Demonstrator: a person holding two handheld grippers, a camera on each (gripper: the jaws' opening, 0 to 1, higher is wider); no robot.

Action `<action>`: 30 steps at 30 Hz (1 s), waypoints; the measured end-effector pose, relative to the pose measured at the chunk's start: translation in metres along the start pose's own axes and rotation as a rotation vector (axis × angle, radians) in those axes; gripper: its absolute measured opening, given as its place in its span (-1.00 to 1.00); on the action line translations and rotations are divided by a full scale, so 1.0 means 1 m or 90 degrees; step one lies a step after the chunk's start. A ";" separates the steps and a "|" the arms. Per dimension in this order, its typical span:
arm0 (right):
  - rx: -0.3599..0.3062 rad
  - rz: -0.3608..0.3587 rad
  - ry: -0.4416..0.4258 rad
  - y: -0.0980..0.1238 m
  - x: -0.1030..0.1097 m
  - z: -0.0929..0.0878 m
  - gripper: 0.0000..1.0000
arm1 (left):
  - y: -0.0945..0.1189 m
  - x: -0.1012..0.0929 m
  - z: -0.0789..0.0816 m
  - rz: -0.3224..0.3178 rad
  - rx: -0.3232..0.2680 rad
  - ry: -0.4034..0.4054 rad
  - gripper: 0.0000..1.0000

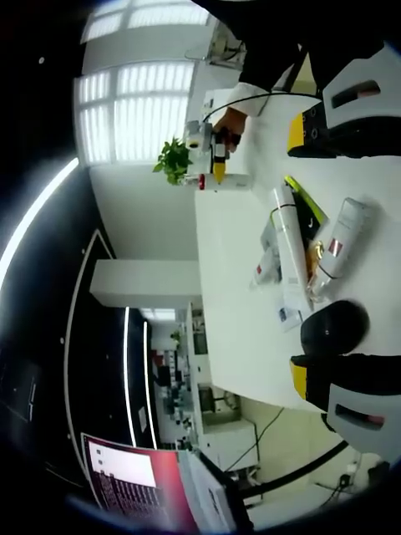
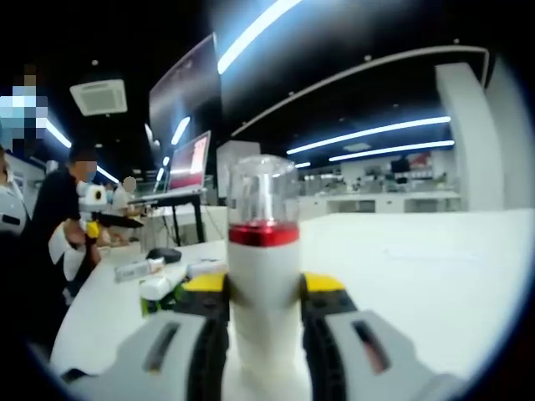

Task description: Arrange the skincare products in the storage area until every visible bottle or jar stands upright without overlapping.

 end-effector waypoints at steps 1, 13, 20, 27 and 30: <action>0.000 -0.002 0.001 0.001 -0.001 0.000 -0.37 | 0.000 0.000 0.000 -0.001 0.000 0.001 0.99; 0.003 -0.028 0.017 0.011 -0.007 -0.001 -0.37 | 0.000 -0.001 -0.002 -0.006 0.002 0.002 0.99; -0.001 -0.044 0.022 0.016 -0.011 -0.002 -0.37 | 0.001 -0.005 -0.002 -0.020 -0.003 -0.004 0.99; -0.001 -0.063 0.016 0.020 -0.016 -0.003 -0.36 | 0.000 -0.004 -0.002 -0.021 -0.002 -0.005 0.99; 0.000 -0.067 0.016 0.019 -0.016 -0.003 -0.36 | -0.001 -0.005 -0.003 -0.025 0.000 -0.002 0.98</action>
Point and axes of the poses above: the point that each gripper's makers call its tool centre point, and the gripper's own axes: y roughly backward along the fingers, x roughly to its left, z roughly out of its top, the point moved 1 cm from there along y, roughly backward along the fingers, and after that the axes turned 14 degrees about x, right-handed, at the moved point
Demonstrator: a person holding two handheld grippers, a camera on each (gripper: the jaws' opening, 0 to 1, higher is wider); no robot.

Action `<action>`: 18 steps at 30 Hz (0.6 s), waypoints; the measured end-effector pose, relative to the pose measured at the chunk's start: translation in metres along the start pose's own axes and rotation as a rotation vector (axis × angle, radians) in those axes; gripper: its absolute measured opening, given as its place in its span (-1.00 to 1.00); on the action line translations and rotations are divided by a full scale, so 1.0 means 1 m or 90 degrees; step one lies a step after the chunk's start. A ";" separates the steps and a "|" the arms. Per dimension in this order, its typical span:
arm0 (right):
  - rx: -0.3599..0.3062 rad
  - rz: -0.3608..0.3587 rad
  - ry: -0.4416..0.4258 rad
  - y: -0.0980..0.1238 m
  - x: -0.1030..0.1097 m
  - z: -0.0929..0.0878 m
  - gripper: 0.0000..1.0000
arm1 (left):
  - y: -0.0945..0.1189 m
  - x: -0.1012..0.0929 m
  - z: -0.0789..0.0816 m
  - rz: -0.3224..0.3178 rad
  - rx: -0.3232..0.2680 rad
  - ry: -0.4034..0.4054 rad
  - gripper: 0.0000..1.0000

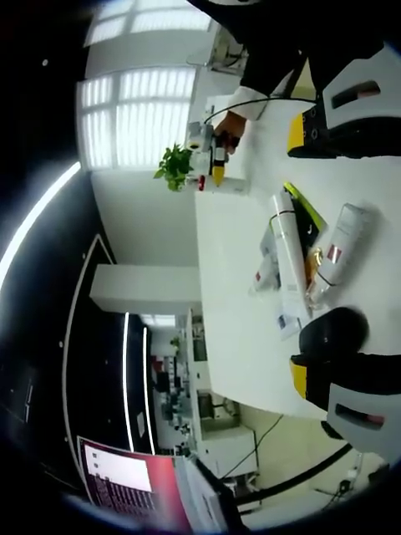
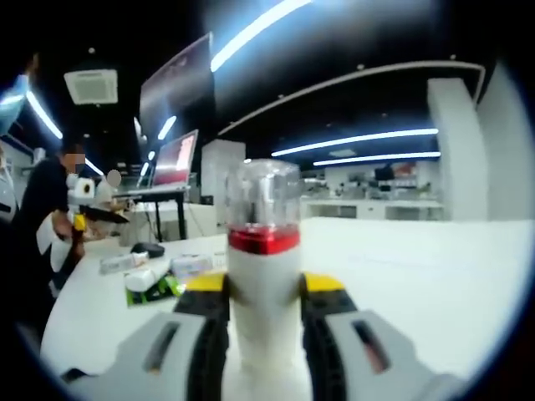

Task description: Arrange the skincare products in the storage area until every visible bottle or jar stands upright without overlapping.

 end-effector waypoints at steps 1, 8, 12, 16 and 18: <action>0.000 -0.002 0.000 0.000 0.000 0.000 -0.36 | 0.000 0.000 0.000 0.000 0.000 -0.001 0.98; -0.003 -0.019 -0.004 0.004 -0.007 -0.001 -0.36 | 0.000 -0.001 0.002 -0.001 -0.003 -0.001 0.98; -0.007 -0.018 -0.004 0.005 -0.007 -0.001 -0.36 | 0.001 0.000 0.002 0.000 -0.005 0.002 0.98; -0.010 -0.015 -0.006 0.005 -0.005 -0.001 -0.36 | 0.002 0.002 0.000 0.003 0.004 0.009 0.99; -0.011 -0.015 -0.006 0.005 -0.005 -0.001 -0.36 | 0.002 0.004 0.001 0.005 0.003 0.025 0.99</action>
Point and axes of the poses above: the point that each gripper's makers call its tool centre point, and the gripper's own axes: y roughly backward along the fingers, x roughly to its left, z roughly out of its top, the point moved 1 cm from there along y, roughly backward along the fingers, and after that the axes turned 14 degrees about x, right-handed, at the moved point
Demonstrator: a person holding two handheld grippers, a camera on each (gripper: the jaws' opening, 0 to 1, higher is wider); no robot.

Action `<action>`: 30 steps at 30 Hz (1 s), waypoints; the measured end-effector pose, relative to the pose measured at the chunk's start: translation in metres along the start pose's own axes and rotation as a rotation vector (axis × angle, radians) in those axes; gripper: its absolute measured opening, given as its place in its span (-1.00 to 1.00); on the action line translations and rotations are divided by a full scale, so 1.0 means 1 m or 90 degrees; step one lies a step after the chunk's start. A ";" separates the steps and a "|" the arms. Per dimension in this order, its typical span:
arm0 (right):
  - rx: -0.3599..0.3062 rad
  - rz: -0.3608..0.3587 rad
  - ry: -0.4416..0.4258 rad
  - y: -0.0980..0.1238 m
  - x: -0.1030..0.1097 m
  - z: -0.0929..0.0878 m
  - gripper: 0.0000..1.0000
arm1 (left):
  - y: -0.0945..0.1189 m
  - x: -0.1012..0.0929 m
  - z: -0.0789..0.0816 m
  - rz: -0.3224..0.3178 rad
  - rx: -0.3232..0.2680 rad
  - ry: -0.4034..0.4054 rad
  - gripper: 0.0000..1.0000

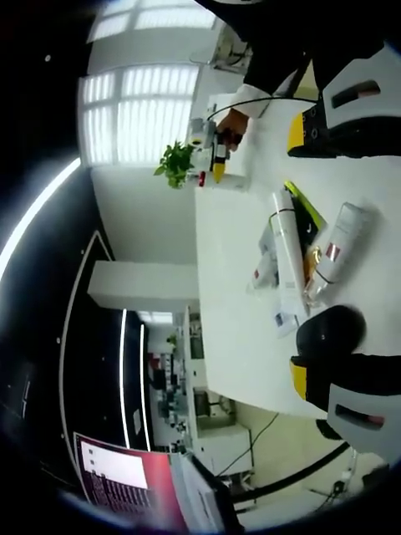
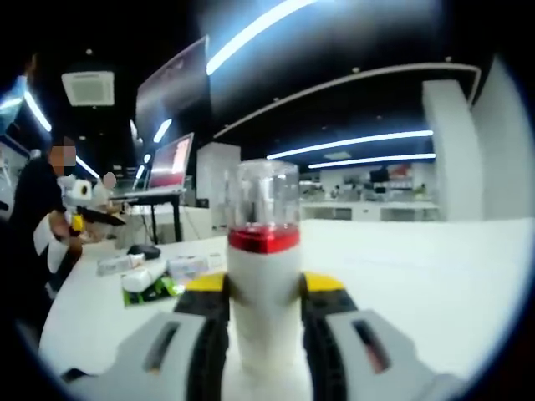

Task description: Arrange the skincare products in the storage area until every visible bottle or jar stands upright without overlapping.

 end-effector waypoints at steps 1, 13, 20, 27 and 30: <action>0.000 0.000 0.000 0.000 0.000 0.000 -0.36 | 0.000 0.001 0.000 0.000 -0.001 0.009 0.99; -0.039 -0.015 -0.004 0.006 -0.004 0.011 -0.26 | -0.002 -0.006 0.015 -0.009 -0.064 -0.043 0.74; -0.048 -0.012 -0.006 0.008 -0.003 0.013 -0.29 | -0.001 -0.017 0.026 -0.033 -0.124 -0.063 0.40; -0.087 -0.029 -0.002 0.017 -0.004 0.026 -0.08 | -0.002 -0.010 0.025 -0.037 -0.115 -0.015 0.78; -0.109 -0.052 0.006 0.022 -0.007 0.032 0.02 | -0.002 -0.007 0.024 -0.028 -0.112 -0.007 0.85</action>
Point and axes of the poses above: the point that each gripper's makers call its tool centre point, and the gripper's own axes: y roughly backward along the fingers, x roughly to its left, z roughly out of its top, the point moved 1 cm from there along y, roughly backward along the fingers, and after that the axes turned 14 degrees about x, right-handed, at the moved point
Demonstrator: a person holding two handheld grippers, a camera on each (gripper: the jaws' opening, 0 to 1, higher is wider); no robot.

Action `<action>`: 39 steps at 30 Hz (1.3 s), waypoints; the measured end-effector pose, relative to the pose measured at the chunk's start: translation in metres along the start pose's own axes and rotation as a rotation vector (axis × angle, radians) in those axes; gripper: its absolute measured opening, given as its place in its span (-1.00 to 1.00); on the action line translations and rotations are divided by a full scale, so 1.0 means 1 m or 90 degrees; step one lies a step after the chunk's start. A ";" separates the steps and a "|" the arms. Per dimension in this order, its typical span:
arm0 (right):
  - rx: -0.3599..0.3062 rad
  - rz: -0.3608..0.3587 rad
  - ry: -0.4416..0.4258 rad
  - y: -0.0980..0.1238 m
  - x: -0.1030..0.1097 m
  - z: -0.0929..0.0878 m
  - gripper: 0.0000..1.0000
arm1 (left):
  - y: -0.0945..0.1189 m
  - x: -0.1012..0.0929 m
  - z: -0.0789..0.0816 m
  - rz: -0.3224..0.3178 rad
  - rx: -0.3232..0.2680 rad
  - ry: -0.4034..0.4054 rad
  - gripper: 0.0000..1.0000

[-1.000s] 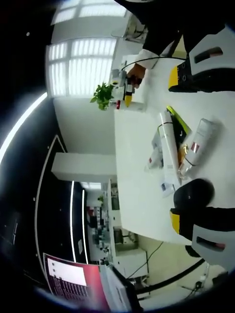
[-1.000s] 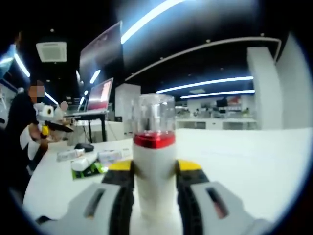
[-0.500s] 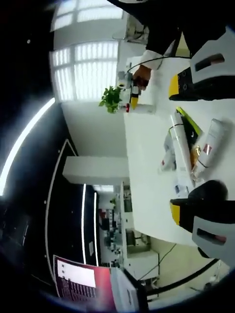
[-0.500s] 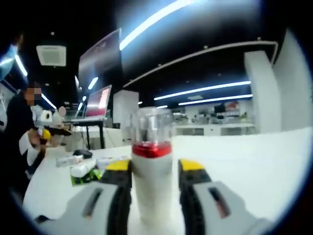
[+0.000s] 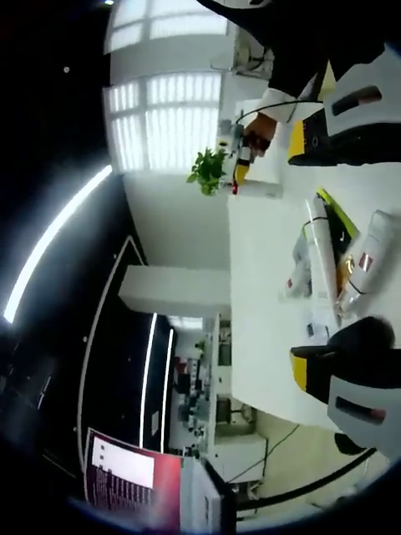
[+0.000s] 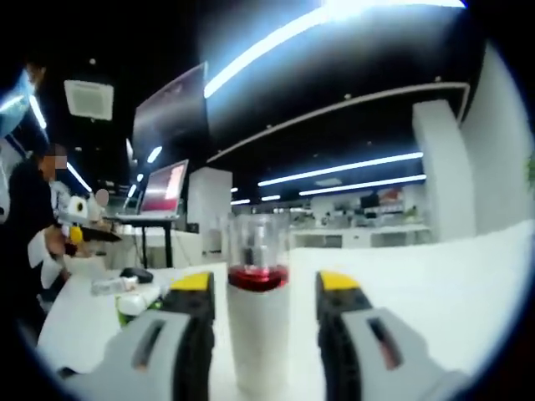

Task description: Arrange the skincare products in the storage area until every visible bottle or jar stands upright without overlapping.

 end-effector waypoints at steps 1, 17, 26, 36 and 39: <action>-0.007 -0.003 0.000 0.001 0.000 0.002 0.05 | 0.000 0.001 0.000 0.003 0.002 0.000 0.88; -0.156 -0.052 0.131 0.022 0.020 0.049 0.75 | 0.000 0.007 -0.003 0.008 0.019 0.012 0.99; -0.247 -0.053 0.178 0.041 0.049 0.072 0.59 | -0.001 0.004 -0.005 0.010 0.023 0.009 0.99; -0.231 0.039 0.254 0.025 0.093 0.063 0.31 | -0.003 0.007 -0.009 0.006 0.031 0.011 0.94; -0.223 0.054 0.262 0.019 0.098 0.060 0.29 | -0.003 0.008 -0.011 0.007 0.035 0.012 0.94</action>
Point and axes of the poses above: the point that each gripper's makers call its tool centre point, and the gripper's own axes: y roughly backward along the fingers, x roughly to its left, z roughly out of its top, the point moved 1 cm from there along y, roughly backward along the fingers, and after that the axes turned 14 degrees about x, right-handed, at the moved point
